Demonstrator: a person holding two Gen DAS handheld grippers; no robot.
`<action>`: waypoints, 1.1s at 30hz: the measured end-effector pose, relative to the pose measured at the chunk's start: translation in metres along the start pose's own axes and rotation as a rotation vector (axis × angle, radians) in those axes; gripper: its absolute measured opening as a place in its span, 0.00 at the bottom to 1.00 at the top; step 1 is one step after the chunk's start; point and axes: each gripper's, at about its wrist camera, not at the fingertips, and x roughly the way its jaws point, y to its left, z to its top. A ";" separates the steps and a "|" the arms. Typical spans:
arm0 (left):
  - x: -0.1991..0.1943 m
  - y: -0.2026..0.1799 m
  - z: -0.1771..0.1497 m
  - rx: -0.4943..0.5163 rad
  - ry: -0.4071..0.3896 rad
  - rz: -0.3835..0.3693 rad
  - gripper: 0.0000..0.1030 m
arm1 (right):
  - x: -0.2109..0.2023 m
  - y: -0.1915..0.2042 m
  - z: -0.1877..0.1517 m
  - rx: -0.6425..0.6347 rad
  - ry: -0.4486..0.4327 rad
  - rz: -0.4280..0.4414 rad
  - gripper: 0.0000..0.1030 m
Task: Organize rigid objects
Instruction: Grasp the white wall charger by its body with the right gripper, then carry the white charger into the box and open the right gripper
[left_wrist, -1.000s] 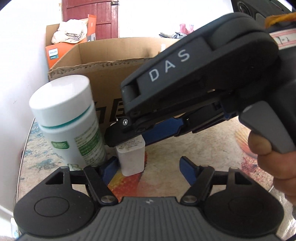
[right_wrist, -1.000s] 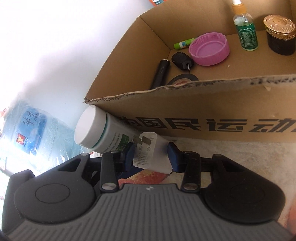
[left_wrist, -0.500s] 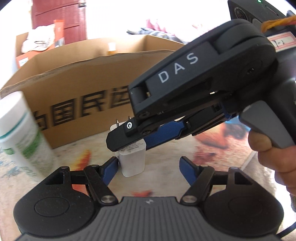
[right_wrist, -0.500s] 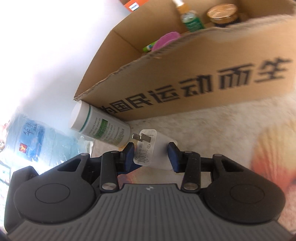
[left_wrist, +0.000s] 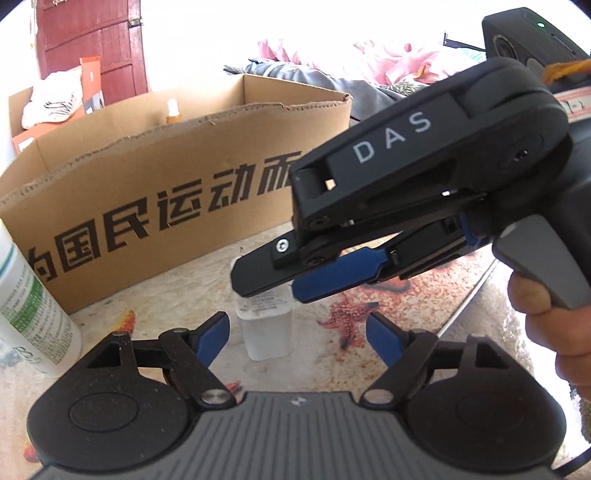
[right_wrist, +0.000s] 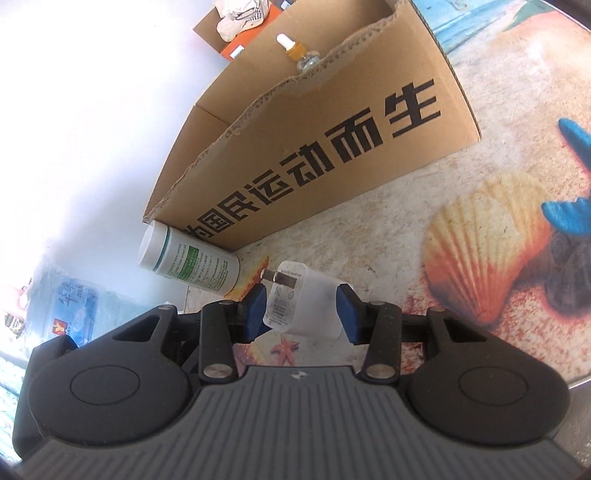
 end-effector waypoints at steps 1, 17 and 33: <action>0.000 0.000 0.000 -0.004 0.008 0.009 0.80 | -0.001 -0.001 0.001 -0.002 -0.002 0.000 0.41; 0.008 0.002 0.014 0.000 0.028 0.113 0.62 | 0.004 0.001 0.001 0.002 -0.001 -0.024 0.43; 0.003 0.008 0.017 -0.073 0.045 0.114 0.28 | 0.014 0.014 -0.004 -0.032 0.018 -0.044 0.39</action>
